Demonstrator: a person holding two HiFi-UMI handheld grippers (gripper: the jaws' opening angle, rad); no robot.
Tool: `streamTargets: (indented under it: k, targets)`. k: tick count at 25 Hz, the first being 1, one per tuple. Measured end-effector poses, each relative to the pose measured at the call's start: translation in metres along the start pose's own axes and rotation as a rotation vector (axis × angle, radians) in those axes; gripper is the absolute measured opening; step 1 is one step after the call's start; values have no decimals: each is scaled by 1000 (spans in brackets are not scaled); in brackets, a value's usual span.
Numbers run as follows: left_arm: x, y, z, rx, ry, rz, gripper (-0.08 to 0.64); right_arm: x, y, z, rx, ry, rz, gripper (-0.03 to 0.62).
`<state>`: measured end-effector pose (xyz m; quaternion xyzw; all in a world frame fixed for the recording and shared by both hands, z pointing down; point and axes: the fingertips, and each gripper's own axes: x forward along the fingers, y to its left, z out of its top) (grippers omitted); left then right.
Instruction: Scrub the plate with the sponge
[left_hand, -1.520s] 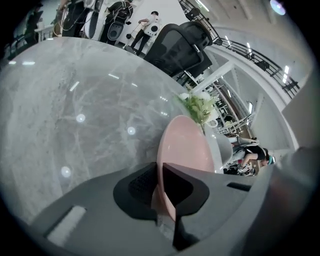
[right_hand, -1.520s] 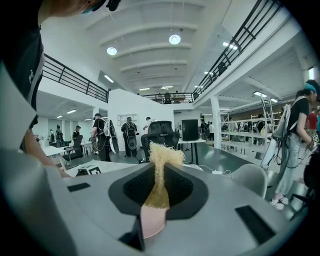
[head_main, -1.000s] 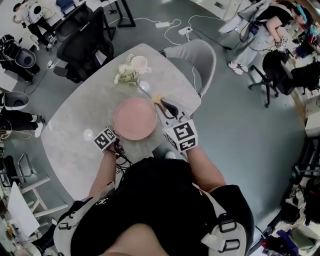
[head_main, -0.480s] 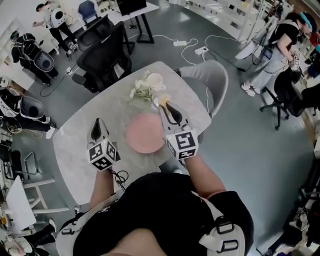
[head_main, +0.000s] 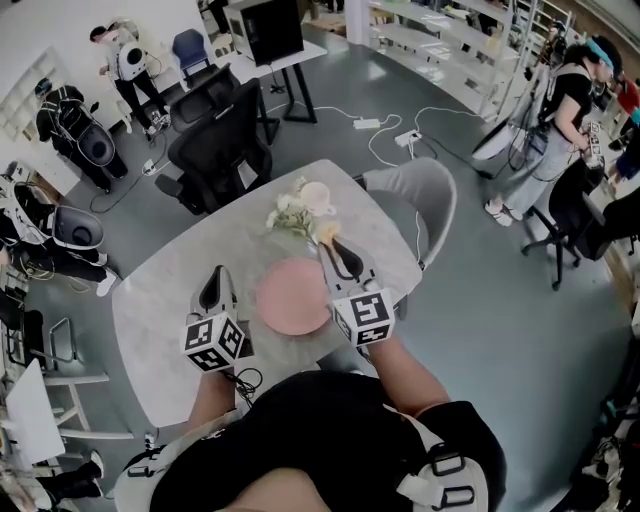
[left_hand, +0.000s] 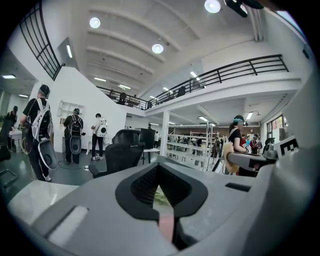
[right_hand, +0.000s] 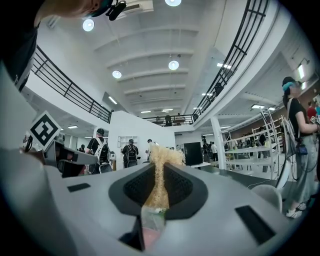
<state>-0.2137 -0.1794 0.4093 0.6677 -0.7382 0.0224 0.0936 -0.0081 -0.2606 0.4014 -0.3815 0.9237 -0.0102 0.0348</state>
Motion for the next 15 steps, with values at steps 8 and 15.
streamTargets:
  k: [8, 15]
  targets:
    - [-5, -17, 4, 18, -9, -7, 5, -13, -11, 7, -2, -13, -7, 52]
    - [-16, -42, -3, 23, -21, -26, 3, -32, -26, 10, -8, -32, -9, 52]
